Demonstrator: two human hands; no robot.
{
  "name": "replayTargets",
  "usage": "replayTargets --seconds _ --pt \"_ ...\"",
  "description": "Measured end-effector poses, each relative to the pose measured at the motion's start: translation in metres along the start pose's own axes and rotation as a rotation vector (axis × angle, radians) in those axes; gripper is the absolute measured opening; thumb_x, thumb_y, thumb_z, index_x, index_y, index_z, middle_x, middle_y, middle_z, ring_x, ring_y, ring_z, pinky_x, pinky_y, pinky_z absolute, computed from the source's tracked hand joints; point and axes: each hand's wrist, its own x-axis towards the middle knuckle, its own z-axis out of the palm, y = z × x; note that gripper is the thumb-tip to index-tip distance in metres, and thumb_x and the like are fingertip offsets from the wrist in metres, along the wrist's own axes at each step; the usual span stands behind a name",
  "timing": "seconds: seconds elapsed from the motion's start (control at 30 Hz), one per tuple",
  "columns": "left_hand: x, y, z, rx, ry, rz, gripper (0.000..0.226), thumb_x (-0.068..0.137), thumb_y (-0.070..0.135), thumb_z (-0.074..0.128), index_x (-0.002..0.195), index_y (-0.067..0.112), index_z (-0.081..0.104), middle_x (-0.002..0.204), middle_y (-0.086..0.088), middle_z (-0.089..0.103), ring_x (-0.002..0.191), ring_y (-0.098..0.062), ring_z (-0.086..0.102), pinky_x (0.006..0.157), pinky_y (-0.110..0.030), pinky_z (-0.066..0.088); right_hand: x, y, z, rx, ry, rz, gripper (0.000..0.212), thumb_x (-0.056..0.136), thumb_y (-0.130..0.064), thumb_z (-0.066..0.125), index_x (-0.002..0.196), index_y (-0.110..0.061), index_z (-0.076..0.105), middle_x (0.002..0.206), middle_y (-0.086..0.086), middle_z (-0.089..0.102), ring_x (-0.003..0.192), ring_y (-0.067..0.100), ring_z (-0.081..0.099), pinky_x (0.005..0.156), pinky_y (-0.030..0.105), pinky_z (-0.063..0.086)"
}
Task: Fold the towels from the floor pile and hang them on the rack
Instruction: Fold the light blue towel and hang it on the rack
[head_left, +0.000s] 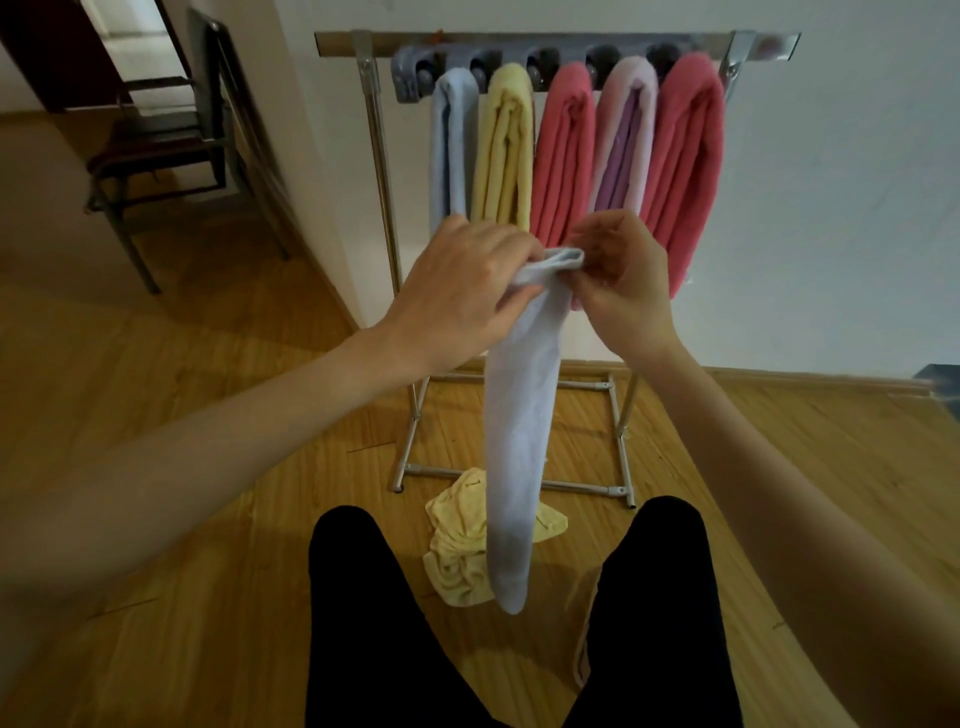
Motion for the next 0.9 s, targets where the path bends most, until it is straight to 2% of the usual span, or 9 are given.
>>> replayTargets --seconds 0.13,0.23,0.3,0.37,0.43,0.53,0.73,0.8,0.9 --pt "-0.017 -0.003 0.002 -0.02 0.075 -0.087 0.029 0.089 0.027 0.063 0.114 0.012 0.06 0.107 -0.003 0.064 0.101 -0.016 0.053 0.09 -0.02 0.029 0.002 0.002 0.008 0.036 0.006 0.019 0.035 0.078 0.018 0.056 0.11 0.006 0.052 0.097 0.01 0.061 0.087 0.007 0.064 0.073 0.021 0.055" --pt "-0.044 -0.002 0.019 -0.112 0.176 -0.321 0.045 0.084 0.03 0.066 0.121 0.01 0.054 0.118 -0.007 0.054 0.113 -0.014 0.046 0.098 -0.018 0.034 -0.001 0.005 0.014 0.083 -0.035 0.088 0.034 0.078 0.014 0.061 0.11 0.003 0.054 0.092 0.001 0.06 0.083 0.002 0.063 0.069 0.021 0.055" --pt "-0.067 0.001 0.034 -0.302 0.12 -0.509 0.074 0.074 0.035 0.076 0.134 0.011 0.041 0.131 -0.004 0.044 0.122 -0.009 0.04 0.103 -0.015 0.033 -0.002 0.006 0.017 0.133 -0.033 0.157 0.034 0.078 0.011 0.063 0.11 0.001 0.055 0.09 0.001 0.062 0.081 0.006 0.064 0.068 0.025 0.057" --pt "-0.09 0.003 0.054 -0.461 -0.071 -0.695 0.088 0.066 0.035 0.083 0.138 0.015 0.035 0.136 0.004 0.041 0.123 -0.003 0.04 0.101 -0.014 0.035 -0.002 0.007 0.018 0.181 -0.036 0.229 0.035 0.077 0.011 0.064 0.109 0.0 0.055 0.085 -0.001 0.063 0.079 0.011 0.064 0.066 0.03 0.058" --pt "-0.115 0.003 0.079 -0.597 -0.264 -0.856 0.083 0.064 0.034 0.085 0.134 0.02 0.042 0.131 0.01 0.048 0.117 -0.002 0.046 0.1 -0.021 0.041 -0.001 0.005 0.018 0.204 -0.041 0.277 0.035 0.077 0.011 0.064 0.109 -0.002 0.055 0.083 -0.001 0.062 0.08 0.016 0.062 0.066 0.032 0.059" --pt "-0.142 0.005 0.112 -0.795 -0.332 -0.996 0.059 0.068 0.026 0.084 0.119 0.016 0.058 0.114 0.004 0.063 0.107 -0.012 0.059 0.094 -0.035 0.051 0.001 0.003 0.016 0.196 -0.035 0.311 0.034 0.078 0.01 0.064 0.109 -0.002 0.055 0.084 0.002 0.062 0.083 0.018 0.063 0.067 0.033 0.059" --pt "-0.152 0.021 0.163 -0.806 -0.43 -1.15 0.032 0.073 0.03 0.08 0.095 0.011 0.067 0.093 -0.003 0.07 0.089 -0.018 0.066 0.078 -0.032 0.055 0.004 -0.003 0.003 0.266 0.011 0.375 0.036 0.075 0.013 0.065 0.107 -0.002 0.056 0.09 0.009 0.062 0.086 0.022 0.064 0.066 0.032 0.058" --pt "-0.155 0.025 0.171 -0.862 -0.436 -1.191 0.029 0.074 0.034 0.079 0.09 0.011 0.069 0.089 -0.005 0.071 0.087 -0.02 0.067 0.077 -0.035 0.056 0.006 -0.002 -0.003 0.324 0.076 0.406 0.036 0.073 0.012 0.065 0.105 -0.003 0.057 0.085 0.007 0.062 0.08 0.022 0.063 0.064 0.033 0.056" --pt "-0.161 0.027 0.18 -0.947 -0.471 -1.26 0.033 0.077 0.037 0.076 0.094 0.009 0.07 0.094 -0.007 0.071 0.093 -0.023 0.067 0.083 -0.039 0.055 0.008 0.01 -0.013 0.333 0.327 0.473 0.03 0.073 0.011 0.062 0.097 -0.008 0.057 0.081 0.006 0.059 0.073 0.021 0.059 0.059 0.033 0.053"
